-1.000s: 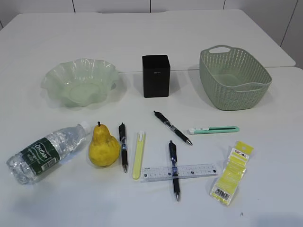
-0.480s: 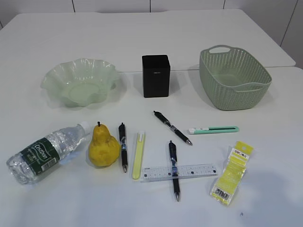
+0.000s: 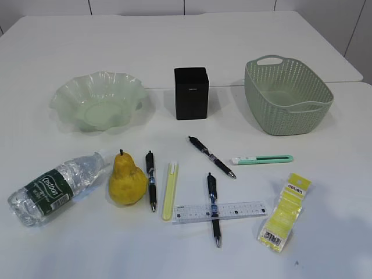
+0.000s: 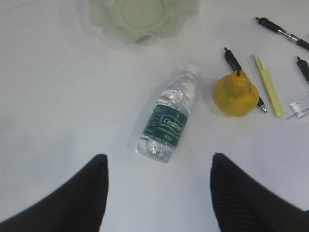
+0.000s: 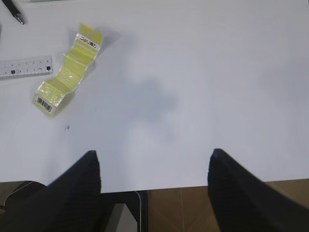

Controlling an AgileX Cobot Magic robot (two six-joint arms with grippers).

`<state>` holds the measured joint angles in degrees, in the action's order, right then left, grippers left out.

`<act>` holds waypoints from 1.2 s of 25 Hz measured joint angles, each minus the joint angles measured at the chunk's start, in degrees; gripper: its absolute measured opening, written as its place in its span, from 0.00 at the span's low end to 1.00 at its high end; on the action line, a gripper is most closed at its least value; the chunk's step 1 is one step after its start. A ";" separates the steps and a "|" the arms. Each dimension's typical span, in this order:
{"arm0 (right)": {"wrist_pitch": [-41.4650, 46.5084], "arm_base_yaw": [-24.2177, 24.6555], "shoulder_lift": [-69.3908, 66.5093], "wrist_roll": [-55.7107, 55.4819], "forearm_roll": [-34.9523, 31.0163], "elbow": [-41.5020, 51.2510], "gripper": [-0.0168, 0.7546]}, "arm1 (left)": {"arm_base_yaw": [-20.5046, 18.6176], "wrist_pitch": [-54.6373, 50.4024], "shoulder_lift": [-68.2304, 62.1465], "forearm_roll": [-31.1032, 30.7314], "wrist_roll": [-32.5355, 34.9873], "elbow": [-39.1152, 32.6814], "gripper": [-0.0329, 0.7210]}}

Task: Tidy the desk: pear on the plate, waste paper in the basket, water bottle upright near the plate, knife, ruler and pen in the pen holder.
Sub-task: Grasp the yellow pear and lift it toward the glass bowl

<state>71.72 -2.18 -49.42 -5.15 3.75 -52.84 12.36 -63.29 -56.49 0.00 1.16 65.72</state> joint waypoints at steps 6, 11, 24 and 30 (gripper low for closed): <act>0.00 0.00 -4.56 0.00 -1.41 -1.86 0.72 | 2.49 -4.09 -8.67 0.37 0.00 6.74 0.66; 0.00 -0.20 -7.73 0.00 -1.83 -2.36 0.72 | 5.94 -7.82 -15.97 0.37 0.10 14.98 0.66; -0.10 -0.23 -7.97 0.00 -4.47 -2.61 0.72 | 13.87 -8.05 -33.68 0.78 0.12 22.27 0.69; -0.10 -0.23 -7.97 0.00 -4.96 -2.61 0.72 | 13.92 -7.95 -38.73 0.78 0.12 22.41 0.75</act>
<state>71.61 -2.41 -57.39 -5.15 -1.21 -55.45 26.28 -71.24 -95.22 0.78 1.29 88.12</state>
